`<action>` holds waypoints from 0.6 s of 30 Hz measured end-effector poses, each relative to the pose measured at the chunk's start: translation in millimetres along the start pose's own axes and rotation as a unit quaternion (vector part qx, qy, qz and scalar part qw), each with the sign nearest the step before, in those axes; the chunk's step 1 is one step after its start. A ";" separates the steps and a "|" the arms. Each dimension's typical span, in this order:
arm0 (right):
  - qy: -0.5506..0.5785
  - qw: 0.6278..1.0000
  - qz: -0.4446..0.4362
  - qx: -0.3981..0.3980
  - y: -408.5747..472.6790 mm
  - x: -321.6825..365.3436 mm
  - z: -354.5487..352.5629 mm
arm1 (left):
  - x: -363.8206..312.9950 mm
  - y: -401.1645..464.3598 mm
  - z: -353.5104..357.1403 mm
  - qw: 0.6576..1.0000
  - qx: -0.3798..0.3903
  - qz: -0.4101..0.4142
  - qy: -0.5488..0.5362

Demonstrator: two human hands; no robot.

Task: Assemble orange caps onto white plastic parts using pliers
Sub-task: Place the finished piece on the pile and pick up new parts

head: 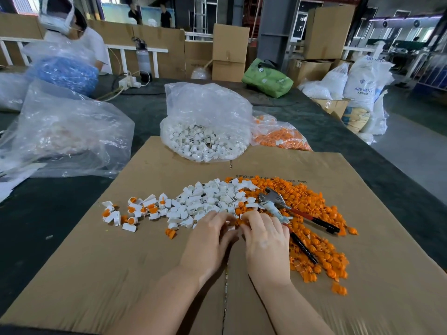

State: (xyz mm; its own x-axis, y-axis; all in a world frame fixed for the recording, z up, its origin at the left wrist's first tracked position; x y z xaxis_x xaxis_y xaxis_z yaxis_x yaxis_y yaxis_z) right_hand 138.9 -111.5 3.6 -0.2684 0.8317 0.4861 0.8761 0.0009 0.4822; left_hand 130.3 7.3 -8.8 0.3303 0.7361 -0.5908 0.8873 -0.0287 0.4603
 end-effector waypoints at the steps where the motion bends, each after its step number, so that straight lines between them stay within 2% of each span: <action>1: 0.011 1.000 0.002 0.005 0.2 -0.9 0.5 | 0.0 0.0 -0.1 1.000 -0.004 0.006 0.004; 6: 0.075 0.997 0.008 0.006 0.3 -4.3 -2.1 | 0.7 0.0 0.6 1.000 0.005 0.004 -0.005; 14: 0.095 0.995 0.007 0.009 0.9 -3.7 -1.8 | 6.0 -4.3 -4.8 0.998 -0.036 -0.037 -0.028; 18: 0.083 0.996 -0.015 0.019 1.0 -1.9 -1.6 | 6.7 -3.0 -6.0 0.999 -0.037 -0.023 -0.010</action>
State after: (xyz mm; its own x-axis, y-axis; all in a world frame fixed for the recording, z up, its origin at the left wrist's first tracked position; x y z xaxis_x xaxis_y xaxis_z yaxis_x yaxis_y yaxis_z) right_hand 139.6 -114.0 4.3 -0.3544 0.7271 0.5880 0.8804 0.0475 0.4719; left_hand 128.0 16.3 -10.2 0.2958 0.7222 -0.6253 0.8763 0.0555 0.4786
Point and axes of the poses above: each hand's wrist, its own y-axis towards the middle knuckle, its own z-axis out of the palm, x = y × z, the point moved 5 cm from there along y, towards the middle knuckle, and after that the axes turned 11 degrees about z, right-handed, at the moved point
